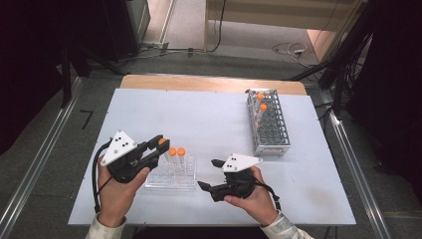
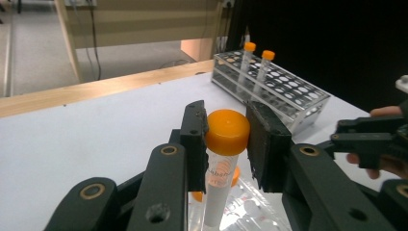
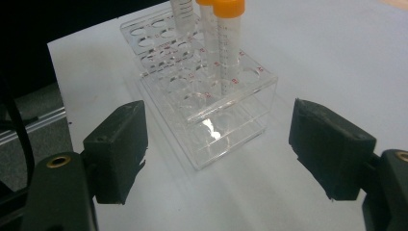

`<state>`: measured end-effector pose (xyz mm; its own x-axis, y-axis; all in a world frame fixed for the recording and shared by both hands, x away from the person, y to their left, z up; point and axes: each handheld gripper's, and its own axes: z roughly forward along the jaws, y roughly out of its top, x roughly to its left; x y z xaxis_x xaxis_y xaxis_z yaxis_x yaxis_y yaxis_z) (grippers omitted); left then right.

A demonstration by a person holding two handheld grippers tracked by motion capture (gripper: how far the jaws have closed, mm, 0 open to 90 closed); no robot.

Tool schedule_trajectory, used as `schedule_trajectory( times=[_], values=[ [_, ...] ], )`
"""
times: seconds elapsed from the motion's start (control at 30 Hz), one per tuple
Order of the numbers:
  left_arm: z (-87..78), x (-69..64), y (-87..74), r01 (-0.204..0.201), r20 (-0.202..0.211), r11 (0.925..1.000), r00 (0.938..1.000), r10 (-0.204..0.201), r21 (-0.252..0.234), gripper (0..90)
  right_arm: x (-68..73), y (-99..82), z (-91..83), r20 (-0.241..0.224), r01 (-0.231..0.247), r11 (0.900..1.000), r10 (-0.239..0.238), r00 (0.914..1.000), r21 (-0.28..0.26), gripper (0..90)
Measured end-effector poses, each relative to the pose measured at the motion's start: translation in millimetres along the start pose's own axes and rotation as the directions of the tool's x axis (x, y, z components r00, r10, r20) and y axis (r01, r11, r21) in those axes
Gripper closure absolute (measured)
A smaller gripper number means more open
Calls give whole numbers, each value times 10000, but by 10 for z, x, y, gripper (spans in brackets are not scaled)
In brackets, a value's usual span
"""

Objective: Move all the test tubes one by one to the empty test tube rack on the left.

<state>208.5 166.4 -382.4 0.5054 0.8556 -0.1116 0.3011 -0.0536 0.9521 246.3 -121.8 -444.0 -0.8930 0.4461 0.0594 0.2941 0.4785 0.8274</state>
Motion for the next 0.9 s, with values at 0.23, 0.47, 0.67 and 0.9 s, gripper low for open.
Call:
schedule_trajectory(
  times=[0.23, 0.47, 0.67, 0.9],
  values=[
    [52, 30, -43, -333, -548, 9994, 9979, 333, -1, 699, 0, 1, -3, 12, -40, 10000, 40, 10000, -15, 202],
    [102, 54, -89, -366, -616, 9993, 9974, 365, 5, 699, 3, 1, -4, 3, -39, 10000, 39, 10000, -28, 202],
    [132, 55, -119, -407, -671, 9992, 9969, 410, 54, 698, 3, 2, -11, 4, -64, 10000, 64, 10000, -41, 202],
    [186, 37, -208, -563, -783, 9981, 9952, 582, 260, 698, 4, -2, -16, -2, -40, 10000, 40, 10000, -37, 202]
  ],
)
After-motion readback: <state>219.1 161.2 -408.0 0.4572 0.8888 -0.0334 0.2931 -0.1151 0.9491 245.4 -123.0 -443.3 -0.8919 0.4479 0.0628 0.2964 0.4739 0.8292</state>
